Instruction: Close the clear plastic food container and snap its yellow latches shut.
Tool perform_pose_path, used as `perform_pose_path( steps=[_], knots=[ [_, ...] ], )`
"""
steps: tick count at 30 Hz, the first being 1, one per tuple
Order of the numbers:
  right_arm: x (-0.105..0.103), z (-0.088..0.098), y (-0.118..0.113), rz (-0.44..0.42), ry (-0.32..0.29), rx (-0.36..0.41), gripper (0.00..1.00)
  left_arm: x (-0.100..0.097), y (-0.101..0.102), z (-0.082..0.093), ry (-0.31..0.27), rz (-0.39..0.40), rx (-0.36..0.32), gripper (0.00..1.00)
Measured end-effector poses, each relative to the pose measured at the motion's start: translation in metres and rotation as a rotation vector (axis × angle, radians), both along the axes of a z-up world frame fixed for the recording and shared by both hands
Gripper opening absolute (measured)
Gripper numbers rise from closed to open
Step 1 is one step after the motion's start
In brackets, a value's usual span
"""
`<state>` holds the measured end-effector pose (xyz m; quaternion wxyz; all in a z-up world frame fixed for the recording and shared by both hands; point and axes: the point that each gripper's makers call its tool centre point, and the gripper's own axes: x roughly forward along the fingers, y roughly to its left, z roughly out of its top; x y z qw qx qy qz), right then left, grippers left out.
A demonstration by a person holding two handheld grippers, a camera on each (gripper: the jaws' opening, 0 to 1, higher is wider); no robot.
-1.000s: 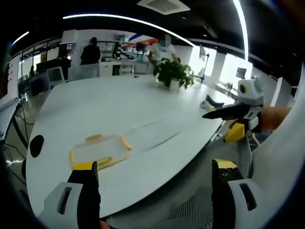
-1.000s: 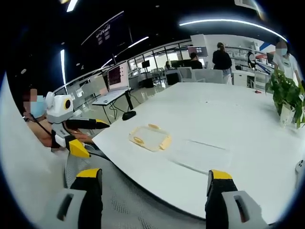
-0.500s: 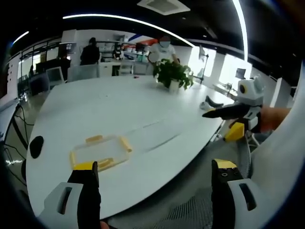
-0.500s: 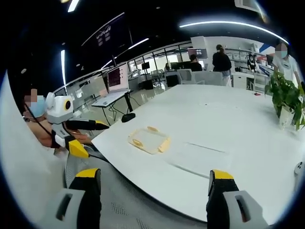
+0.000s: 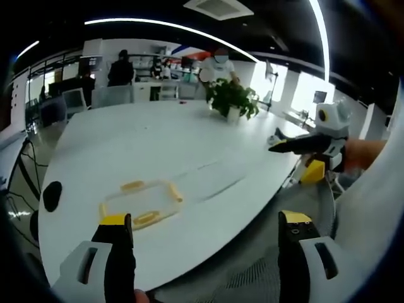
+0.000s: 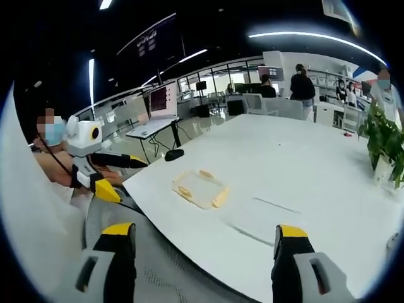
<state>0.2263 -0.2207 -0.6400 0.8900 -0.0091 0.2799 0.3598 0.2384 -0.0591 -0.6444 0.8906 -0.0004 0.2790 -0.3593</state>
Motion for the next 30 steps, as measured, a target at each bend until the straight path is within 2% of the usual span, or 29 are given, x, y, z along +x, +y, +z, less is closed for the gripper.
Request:
perform_pose_path(
  steps=[7, 10, 15, 21, 27, 30],
  knots=[
    [0.010, 0.001, 0.008, 0.041, -0.020, -0.027, 0.88, 0.007, 0.007, 0.000, -0.013, -0.029, 0.033, 0.92],
    [0.015, 0.003, 0.012, 0.045, -0.018, -0.010, 0.89, 0.010, 0.007, 0.005, -0.026, -0.036, 0.027, 0.92],
    [0.025, 0.003, 0.017, 0.088, -0.044, -0.055, 0.87, 0.016, 0.009, 0.003, -0.050, -0.086, 0.073, 0.91],
    [0.036, 0.004, 0.028, 0.125, -0.058, -0.067, 0.85, 0.022, 0.011, 0.000, -0.036, -0.148, 0.096, 0.89],
    [0.041, 0.001, 0.041, 0.170, -0.062, -0.082, 0.85, 0.031, 0.017, 0.000, -0.044, -0.156, 0.111, 0.90],
    [0.045, -0.003, 0.045, 0.192, -0.064, -0.097, 0.82, 0.033, 0.018, 0.000, -0.033, -0.155, 0.092, 0.90]
  ],
)
